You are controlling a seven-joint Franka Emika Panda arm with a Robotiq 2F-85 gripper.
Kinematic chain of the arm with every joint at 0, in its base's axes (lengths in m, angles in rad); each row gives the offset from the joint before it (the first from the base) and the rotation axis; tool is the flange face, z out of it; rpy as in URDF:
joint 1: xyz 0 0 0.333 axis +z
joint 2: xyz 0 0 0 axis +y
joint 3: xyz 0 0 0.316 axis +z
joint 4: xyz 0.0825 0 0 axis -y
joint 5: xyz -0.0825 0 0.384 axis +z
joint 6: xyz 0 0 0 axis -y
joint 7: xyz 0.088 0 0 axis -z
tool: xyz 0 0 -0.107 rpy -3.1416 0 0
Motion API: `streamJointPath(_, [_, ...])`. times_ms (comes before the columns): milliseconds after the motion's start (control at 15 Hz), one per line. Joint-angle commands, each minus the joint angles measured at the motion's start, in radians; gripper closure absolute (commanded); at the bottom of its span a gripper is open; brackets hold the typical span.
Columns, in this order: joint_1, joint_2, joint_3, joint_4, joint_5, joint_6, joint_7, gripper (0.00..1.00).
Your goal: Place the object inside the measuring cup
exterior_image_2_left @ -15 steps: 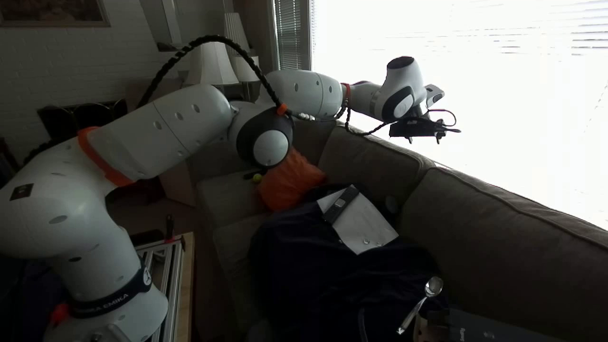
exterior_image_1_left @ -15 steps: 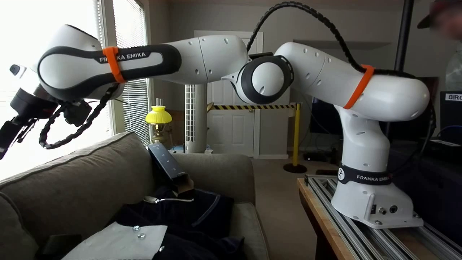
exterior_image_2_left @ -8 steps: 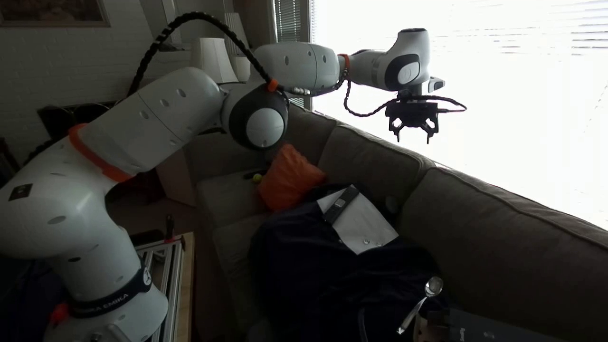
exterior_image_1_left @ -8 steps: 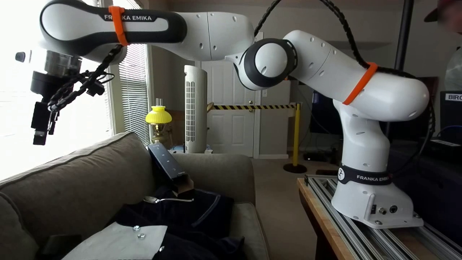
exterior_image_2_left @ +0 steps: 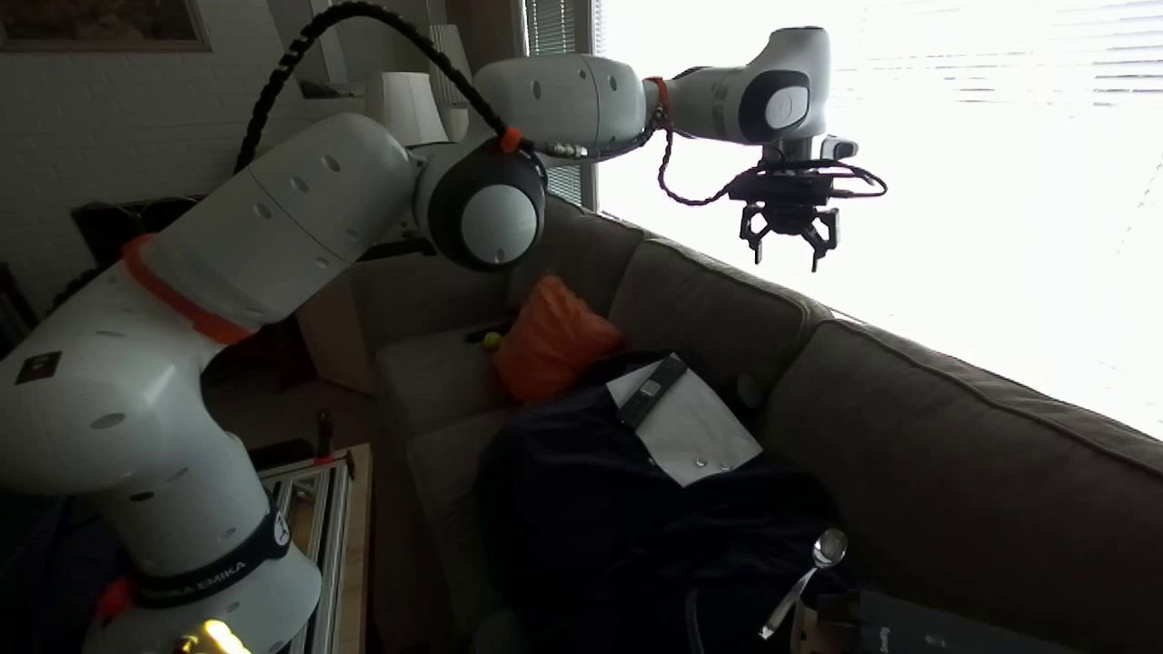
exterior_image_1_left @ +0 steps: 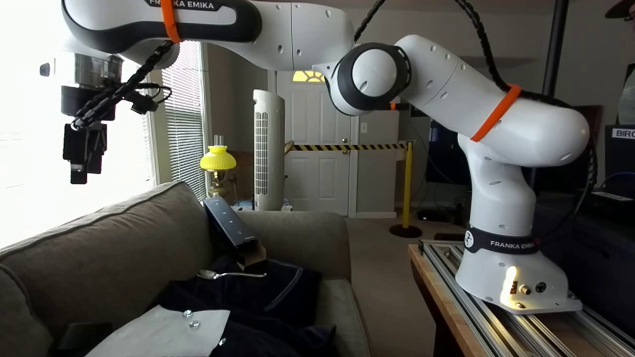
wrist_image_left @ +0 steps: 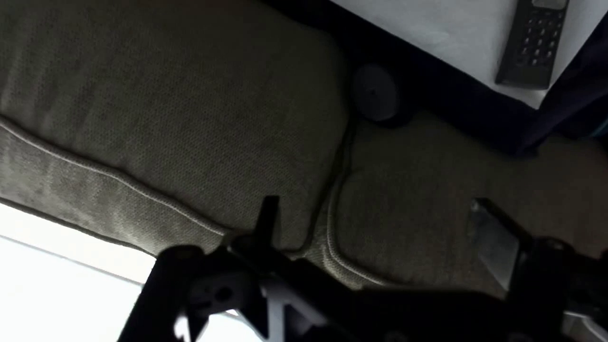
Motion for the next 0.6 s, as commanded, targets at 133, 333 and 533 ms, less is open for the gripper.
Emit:
streamJointPath(133, [0.037, -0.034, -0.06, -0.048, -0.031, -0.004, 0.215, 0.0])
streamJointPath(333, [0.023, -0.007, -0.038, -0.008, -0.013, 0.0, 0.168, 0.0])
streamJointPath(533, [0.03, -0.007, -0.037, -0.008, -0.013, 0.0, 0.176, 0.0])
